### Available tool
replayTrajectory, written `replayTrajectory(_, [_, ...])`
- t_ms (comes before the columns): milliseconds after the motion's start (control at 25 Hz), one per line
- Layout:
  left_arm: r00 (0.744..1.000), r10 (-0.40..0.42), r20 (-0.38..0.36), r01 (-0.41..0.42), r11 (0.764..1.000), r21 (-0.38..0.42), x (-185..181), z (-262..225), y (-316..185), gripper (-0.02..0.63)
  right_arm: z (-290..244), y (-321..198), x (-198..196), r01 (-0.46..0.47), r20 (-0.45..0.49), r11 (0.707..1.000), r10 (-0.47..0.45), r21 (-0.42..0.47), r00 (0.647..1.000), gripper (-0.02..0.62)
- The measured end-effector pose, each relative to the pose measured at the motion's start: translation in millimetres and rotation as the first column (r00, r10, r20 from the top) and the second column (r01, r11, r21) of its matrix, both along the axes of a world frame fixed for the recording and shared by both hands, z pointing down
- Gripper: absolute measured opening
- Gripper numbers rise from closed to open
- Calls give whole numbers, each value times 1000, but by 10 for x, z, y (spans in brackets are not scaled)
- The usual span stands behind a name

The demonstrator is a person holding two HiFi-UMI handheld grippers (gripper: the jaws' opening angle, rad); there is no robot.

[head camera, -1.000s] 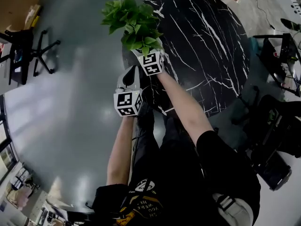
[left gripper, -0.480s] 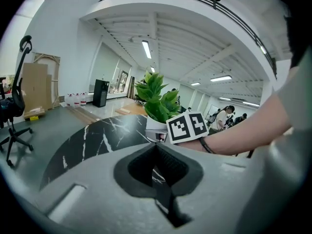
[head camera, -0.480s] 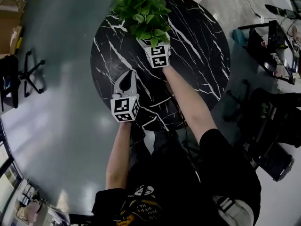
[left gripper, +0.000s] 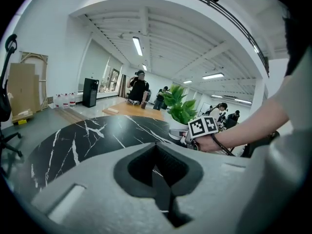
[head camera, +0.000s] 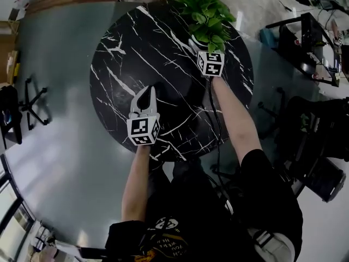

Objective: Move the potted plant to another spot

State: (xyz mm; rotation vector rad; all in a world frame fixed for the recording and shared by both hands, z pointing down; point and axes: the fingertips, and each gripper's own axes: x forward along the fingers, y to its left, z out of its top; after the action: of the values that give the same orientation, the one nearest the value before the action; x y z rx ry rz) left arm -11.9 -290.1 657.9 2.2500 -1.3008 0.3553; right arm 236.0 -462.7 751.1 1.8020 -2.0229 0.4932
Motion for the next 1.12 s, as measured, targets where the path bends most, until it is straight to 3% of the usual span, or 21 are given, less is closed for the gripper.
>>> replayTrajectory(240, [1000,22,2,-22,1000,-3,161,4,9,3,-25,116,791,-102,-6,995,102,-3,995,489])
replayTrajectory(440, [999,32,3,-32,999,-5,202,16,35,3,-21,223,883,-98,-1,995,98,5,995,489])
replayTrajectory(600, [999,39,3,-39,999,-9,221,1,104,3,54,375,871,-76,-8,995,76,-70,997,488])
replayTrajectory(760, [999,38,2,-38,999,-14,221,-2,142,3,51,687,878,-81,-12,994,80,-78,997,485])
replayTrajectory(840, [999,50,-1,-50,999,-14,288,-49,181,3,26,990,841,-67,-32,994,64,-85,997,422])
replayTrajectory(920, [997,77,-2,-77,997,-8,409,-153,240,3,-142,1366,764,-70,-11,995,70,-64,997,283])
replayTrajectory(1040, [991,136,-6,-136,991,8,665,-407,366,3,-554,2007,532,-96,128,994,101,-46,987,61])
replayTrajectory(1120, [976,219,3,-219,975,21,878,-564,481,3,-815,2440,260,-91,214,994,101,-54,972,9])
